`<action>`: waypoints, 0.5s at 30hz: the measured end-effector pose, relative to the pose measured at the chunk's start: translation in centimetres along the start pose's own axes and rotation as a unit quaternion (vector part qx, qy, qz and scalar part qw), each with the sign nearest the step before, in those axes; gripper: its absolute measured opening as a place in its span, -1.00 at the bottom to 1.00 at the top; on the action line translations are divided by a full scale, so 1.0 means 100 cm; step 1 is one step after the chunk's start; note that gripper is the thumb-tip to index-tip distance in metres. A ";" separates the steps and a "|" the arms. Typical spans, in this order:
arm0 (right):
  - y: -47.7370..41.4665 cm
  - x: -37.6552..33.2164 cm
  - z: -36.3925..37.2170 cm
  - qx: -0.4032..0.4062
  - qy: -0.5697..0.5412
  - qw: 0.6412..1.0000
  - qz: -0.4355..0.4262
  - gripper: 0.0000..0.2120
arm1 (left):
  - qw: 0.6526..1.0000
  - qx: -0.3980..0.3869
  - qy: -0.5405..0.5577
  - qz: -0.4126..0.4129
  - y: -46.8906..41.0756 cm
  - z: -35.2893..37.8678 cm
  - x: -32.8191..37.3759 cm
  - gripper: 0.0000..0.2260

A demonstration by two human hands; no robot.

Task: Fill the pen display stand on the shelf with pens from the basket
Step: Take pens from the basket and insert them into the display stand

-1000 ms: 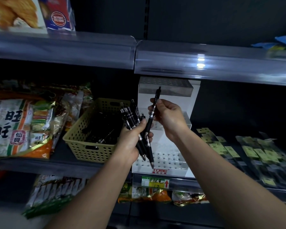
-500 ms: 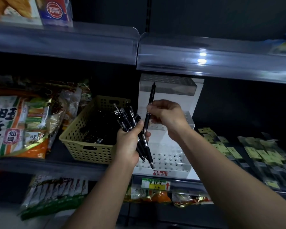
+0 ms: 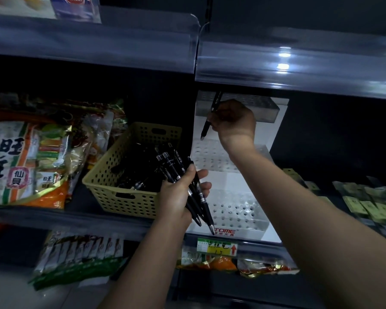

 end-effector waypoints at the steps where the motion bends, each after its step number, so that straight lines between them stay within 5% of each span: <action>1: -0.001 0.001 0.002 0.009 0.026 1.000 -0.009 -0.72 | 1.000 0.001 0.000 -0.003 0.000 -0.001 0.000 -0.77; 15: -0.003 0.015 0.013 -0.022 0.217 0.976 0.021 -0.90 | 1.000 -0.006 0.010 -0.016 -0.003 -0.003 0.004 -0.83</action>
Point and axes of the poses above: each hand's wrist, its own y-axis away from the middle knuckle, its own z-axis out of the palm, x = y × z, the point moved 3 cm from there along -y, towards the middle knuckle, and after that the axes turned 11 degrees about -x, right-handed, at the moved point
